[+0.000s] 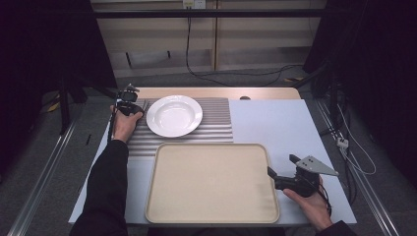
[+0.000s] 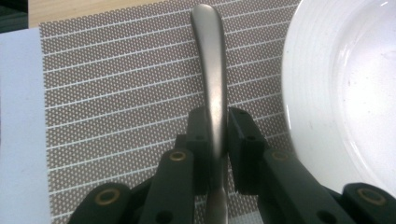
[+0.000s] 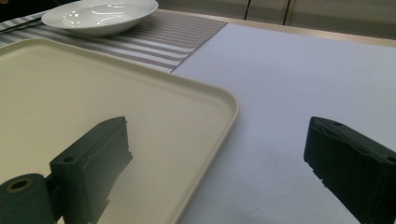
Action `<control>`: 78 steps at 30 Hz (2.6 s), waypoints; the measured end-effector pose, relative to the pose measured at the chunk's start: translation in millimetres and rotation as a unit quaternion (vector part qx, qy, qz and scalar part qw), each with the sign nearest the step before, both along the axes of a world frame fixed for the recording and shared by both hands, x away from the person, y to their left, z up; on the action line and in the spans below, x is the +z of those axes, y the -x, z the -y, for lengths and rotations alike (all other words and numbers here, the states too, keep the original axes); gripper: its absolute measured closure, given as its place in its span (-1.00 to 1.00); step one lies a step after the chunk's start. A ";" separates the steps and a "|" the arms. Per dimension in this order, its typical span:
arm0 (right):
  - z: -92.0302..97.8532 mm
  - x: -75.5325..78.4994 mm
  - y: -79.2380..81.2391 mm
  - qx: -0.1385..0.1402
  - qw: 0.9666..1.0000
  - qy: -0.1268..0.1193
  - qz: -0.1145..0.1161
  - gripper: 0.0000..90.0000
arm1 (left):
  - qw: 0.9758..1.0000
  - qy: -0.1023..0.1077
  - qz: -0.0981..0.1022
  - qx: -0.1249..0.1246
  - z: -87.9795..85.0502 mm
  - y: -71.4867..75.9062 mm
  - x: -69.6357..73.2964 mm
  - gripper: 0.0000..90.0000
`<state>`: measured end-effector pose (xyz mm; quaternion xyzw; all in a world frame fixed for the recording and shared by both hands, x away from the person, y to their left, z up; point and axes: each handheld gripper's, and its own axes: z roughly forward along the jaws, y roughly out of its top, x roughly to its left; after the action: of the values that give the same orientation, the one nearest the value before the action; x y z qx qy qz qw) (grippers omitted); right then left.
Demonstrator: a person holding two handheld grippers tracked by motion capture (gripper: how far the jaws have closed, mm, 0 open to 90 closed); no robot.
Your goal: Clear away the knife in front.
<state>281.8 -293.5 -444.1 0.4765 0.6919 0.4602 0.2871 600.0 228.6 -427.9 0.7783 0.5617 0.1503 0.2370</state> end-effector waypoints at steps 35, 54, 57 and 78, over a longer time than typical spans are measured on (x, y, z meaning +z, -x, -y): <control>-2.1 0.2 -1.1 0.003 1.000 0.005 0.001 -0.85 | 0.997 0.024 0.025 -0.066 -5.0 35.7 29.0 0.77; -5.6 1.3 -0.7 0.004 1.000 0.013 0.004 -0.85 | 0.990 0.021 0.051 -0.131 28.6 78.6 58.1 0.77; -5.3 1.3 -0.6 0.003 1.000 0.012 0.004 -0.85 | 0.989 0.026 0.050 -0.139 32.3 85.0 59.8 0.77; -5.2 1.1 -1.5 0.003 1.000 0.014 0.004 -0.85 | 0.979 0.017 0.047 -0.198 67.9 126.9 67.8 0.77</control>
<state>283.3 -288.4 -443.0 0.4683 0.6985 0.4535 0.2950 473.0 160.7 -360.0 0.8619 0.3877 0.1269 0.3013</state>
